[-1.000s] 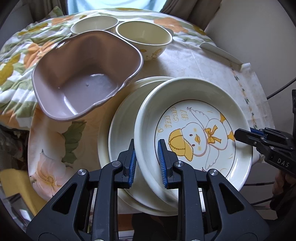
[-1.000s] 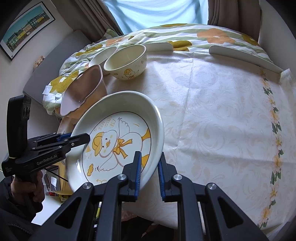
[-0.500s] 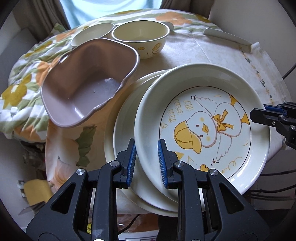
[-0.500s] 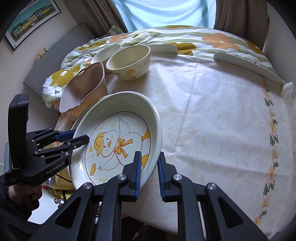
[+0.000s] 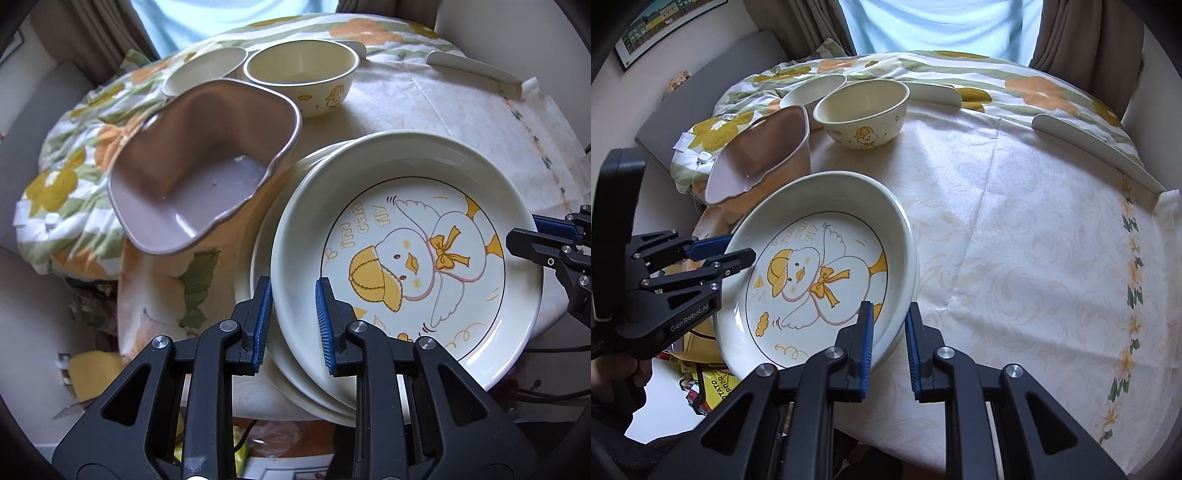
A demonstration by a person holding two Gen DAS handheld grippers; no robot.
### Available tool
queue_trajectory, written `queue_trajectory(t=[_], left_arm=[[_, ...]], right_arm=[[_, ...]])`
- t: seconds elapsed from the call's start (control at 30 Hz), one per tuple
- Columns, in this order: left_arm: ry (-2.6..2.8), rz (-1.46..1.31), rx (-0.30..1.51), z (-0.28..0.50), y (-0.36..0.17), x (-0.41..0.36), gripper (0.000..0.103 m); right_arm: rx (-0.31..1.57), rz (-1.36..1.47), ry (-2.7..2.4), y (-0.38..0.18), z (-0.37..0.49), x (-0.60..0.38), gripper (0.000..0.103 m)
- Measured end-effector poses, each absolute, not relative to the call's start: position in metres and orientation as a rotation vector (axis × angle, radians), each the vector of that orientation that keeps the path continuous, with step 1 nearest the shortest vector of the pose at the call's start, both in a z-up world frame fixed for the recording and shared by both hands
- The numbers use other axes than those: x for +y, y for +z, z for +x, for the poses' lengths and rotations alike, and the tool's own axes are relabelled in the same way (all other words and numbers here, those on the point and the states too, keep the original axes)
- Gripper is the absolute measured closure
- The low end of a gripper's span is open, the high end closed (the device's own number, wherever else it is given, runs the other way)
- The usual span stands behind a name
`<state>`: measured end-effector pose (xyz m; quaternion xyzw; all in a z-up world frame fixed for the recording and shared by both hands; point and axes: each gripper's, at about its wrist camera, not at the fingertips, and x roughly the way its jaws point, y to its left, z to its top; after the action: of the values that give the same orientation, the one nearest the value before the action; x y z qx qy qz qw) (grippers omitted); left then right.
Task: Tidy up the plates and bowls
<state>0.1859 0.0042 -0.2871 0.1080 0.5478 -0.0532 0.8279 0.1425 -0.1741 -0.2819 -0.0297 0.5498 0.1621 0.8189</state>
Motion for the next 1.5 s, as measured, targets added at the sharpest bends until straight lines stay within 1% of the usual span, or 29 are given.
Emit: queue_trajectory(t=[0.4, 0.5, 0.63, 1.1, 1.3, 1.4, 1.5], left_arm=[[-0.103, 0.205, 1.182, 0.187, -0.285, 0.006, 0.083], [-0.099, 0.211, 1.188, 0.187, -0.285, 0.005, 0.080], [-0.092, 0.213, 1.193, 0.187, -0.285, 0.003, 0.080], [-0.043, 0.259, 1.186, 0.182, -0.280, 0.000, 0.080], [-0.040, 0.237, 1.190, 0.181, -0.278, 0.002, 0.079], [-0.040, 0.200, 1.180, 0.179, -0.270, 0.006, 0.079], [-0.024, 0.140, 1.141, 0.178, -0.248, 0.016, 0.079]], right_arm=[[1.173, -0.066, 0.337, -0.282, 0.143, -0.172, 0.087], [1.171, -0.070, 0.333, -0.283, 0.143, -0.171, 0.087], [1.161, -0.120, 0.317, -0.283, 0.142, -0.165, 0.087], [1.161, -0.122, 0.312, -0.283, 0.142, -0.165, 0.087], [1.156, -0.119, 0.323, -0.281, 0.140, -0.164, 0.087], [1.134, -0.108, 0.325, -0.272, 0.140, -0.167, 0.087], [1.098, -0.068, 0.343, -0.255, 0.143, -0.175, 0.087]])
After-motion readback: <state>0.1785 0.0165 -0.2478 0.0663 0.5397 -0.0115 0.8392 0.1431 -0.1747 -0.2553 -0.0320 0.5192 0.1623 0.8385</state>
